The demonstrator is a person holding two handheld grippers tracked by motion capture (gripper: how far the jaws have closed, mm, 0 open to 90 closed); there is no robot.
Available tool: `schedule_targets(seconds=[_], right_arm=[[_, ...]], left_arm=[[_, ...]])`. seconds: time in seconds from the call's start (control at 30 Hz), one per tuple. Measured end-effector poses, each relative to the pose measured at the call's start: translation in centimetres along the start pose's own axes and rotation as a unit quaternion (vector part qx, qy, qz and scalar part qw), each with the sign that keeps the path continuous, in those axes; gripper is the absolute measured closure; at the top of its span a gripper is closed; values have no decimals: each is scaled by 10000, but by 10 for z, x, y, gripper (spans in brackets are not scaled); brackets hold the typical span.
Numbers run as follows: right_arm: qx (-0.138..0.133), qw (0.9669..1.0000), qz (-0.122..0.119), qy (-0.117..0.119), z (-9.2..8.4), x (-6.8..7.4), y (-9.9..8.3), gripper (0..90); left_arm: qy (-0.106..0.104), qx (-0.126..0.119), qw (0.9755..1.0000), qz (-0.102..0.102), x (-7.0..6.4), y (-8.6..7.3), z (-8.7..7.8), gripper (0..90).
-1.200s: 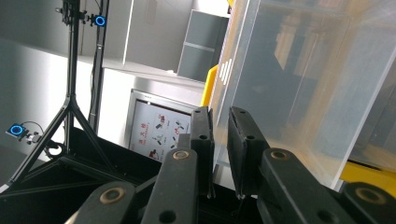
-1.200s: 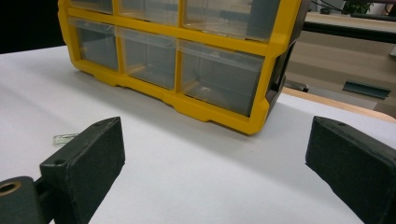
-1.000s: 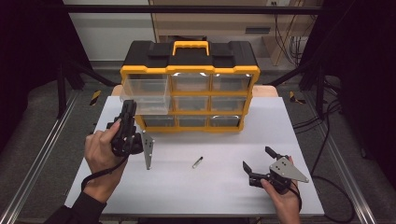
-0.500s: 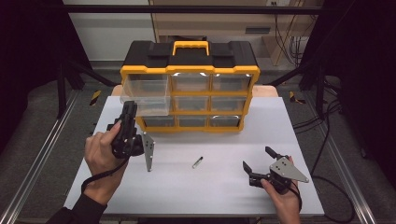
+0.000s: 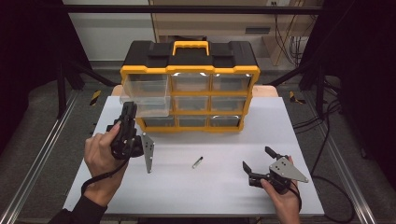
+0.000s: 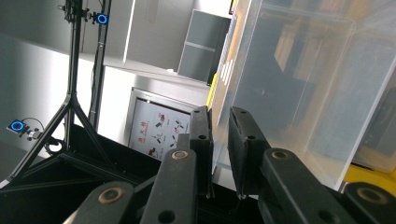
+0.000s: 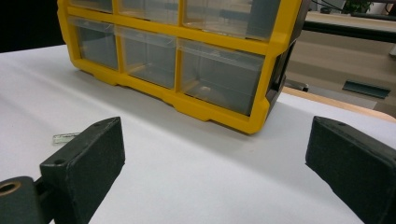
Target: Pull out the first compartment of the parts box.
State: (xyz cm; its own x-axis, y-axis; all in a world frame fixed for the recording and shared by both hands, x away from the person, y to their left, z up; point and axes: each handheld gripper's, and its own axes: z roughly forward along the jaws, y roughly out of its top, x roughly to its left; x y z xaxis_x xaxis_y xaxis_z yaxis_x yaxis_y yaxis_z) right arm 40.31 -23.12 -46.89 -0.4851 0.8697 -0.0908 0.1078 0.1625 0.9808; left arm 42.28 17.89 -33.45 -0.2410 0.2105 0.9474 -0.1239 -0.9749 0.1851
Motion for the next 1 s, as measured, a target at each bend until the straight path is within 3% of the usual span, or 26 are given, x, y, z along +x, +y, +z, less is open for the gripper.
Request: schedule_targets(seconds=[0.87, 1.0], right_arm=[[5, 10000, 25, -7, 0, -1, 0, 48], [-1, 10000, 36, -1, 0, -1, 0, 48]], left_arm=[[-80, 30, 10000, -9, -4, -1, 0, 781], [-351, 83, 9985, -416, 1, 1, -2, 680]])
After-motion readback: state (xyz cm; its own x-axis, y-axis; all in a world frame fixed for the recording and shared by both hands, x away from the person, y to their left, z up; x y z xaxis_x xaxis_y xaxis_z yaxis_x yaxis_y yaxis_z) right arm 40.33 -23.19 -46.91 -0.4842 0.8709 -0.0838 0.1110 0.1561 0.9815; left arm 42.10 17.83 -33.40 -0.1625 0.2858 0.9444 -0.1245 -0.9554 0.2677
